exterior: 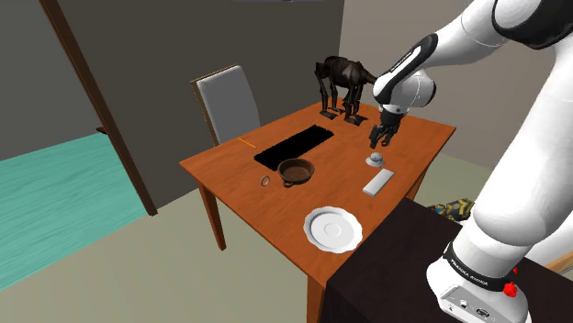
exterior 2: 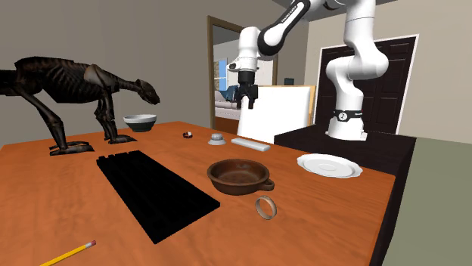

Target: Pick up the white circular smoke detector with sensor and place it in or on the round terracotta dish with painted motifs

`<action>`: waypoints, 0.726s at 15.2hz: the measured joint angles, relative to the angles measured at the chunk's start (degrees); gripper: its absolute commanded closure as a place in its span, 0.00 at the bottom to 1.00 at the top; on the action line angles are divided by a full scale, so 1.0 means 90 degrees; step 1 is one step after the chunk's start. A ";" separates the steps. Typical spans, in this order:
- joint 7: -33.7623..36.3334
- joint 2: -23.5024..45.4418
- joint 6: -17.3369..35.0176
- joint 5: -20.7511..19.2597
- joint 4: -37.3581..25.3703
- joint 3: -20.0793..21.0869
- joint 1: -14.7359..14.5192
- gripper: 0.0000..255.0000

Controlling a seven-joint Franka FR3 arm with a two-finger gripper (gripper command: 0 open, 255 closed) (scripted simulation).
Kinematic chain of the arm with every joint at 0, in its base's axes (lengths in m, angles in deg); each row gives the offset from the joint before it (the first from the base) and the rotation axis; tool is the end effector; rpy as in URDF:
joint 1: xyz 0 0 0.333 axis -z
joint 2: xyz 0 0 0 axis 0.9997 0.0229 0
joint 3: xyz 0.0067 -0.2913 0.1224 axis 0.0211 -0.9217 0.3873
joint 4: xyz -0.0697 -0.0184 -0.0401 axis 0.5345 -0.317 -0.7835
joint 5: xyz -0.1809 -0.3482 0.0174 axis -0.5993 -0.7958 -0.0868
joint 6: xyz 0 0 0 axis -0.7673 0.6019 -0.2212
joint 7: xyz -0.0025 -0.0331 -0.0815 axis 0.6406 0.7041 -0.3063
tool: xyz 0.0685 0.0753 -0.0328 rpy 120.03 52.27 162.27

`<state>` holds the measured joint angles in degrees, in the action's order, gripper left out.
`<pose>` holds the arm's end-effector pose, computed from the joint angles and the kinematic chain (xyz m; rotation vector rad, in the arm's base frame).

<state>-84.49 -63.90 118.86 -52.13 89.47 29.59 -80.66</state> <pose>0.4060 -0.3033 0.3071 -3.0738 0.2425 -0.1767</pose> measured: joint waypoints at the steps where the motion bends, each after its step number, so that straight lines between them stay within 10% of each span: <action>1: -0.0273 0.0266 0.0095 0.0249 -0.0126 -0.0007 0.0066 0.00; 11: -0.2202 0.2698 0.0346 0.2023 -0.2006 0.0549 0.1294 0.00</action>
<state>-104.31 -39.63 121.98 -33.93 71.42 34.53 -69.01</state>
